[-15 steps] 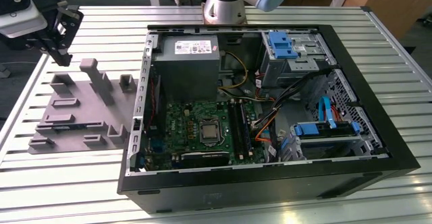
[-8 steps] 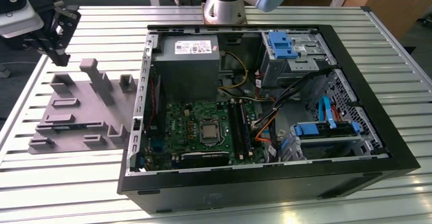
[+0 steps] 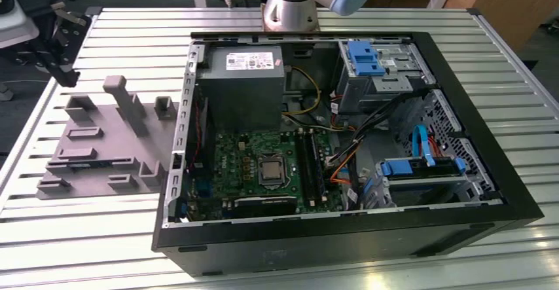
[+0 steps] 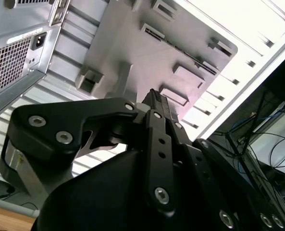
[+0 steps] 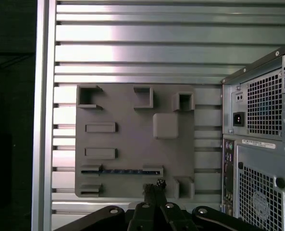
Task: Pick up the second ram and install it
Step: 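Reach for the second ram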
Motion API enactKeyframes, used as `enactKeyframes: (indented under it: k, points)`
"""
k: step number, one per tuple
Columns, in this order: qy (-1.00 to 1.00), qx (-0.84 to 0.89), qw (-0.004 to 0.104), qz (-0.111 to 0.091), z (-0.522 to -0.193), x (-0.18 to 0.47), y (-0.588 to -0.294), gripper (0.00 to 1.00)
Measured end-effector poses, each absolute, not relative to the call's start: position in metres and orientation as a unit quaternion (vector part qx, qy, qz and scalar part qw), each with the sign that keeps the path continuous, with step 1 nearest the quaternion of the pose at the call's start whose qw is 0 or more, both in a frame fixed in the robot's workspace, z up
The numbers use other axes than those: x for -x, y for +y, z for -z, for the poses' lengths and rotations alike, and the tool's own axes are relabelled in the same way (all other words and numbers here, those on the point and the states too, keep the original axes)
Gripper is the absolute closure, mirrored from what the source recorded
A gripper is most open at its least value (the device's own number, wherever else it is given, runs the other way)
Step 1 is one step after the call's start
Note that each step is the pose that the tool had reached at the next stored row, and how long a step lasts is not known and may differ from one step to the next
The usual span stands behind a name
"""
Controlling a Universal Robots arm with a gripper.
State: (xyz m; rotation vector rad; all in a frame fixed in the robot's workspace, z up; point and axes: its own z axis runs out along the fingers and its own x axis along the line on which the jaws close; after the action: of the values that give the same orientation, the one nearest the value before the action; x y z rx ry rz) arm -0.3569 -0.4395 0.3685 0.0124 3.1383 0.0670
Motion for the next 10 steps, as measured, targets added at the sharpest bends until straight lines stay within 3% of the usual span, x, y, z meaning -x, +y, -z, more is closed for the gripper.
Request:
enactKeyframes:
  k: [10]
  points:
    - [1.0, -0.004, 0.001, -0.021, -0.3681, 0.3656, -0.4401, 0.89]
